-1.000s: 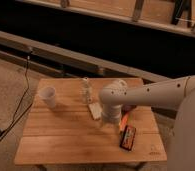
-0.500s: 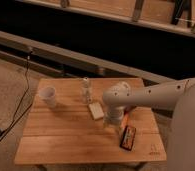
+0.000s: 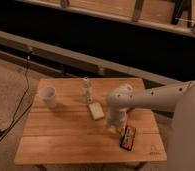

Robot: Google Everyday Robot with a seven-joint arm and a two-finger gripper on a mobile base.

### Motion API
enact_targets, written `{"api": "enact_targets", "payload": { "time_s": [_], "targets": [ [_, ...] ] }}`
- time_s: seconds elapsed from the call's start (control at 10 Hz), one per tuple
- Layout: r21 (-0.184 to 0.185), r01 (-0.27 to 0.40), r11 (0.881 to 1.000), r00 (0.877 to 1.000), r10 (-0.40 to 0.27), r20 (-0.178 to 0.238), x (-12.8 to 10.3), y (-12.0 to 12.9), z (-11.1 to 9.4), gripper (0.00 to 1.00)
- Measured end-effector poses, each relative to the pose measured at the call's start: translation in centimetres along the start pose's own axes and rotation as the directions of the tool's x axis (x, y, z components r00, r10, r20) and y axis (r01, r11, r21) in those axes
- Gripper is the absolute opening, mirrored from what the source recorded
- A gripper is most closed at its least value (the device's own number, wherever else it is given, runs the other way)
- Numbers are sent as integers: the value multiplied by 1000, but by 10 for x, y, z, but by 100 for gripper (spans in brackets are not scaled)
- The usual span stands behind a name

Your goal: Drag the pepper across the table

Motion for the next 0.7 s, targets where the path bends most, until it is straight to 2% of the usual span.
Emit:
{"api": "enact_targets", "payload": {
  "time_s": [0.7],
  "targets": [
    [-5, 13, 1000, 1000, -13, -10, -6, -12, 19, 65]
  ]
}}
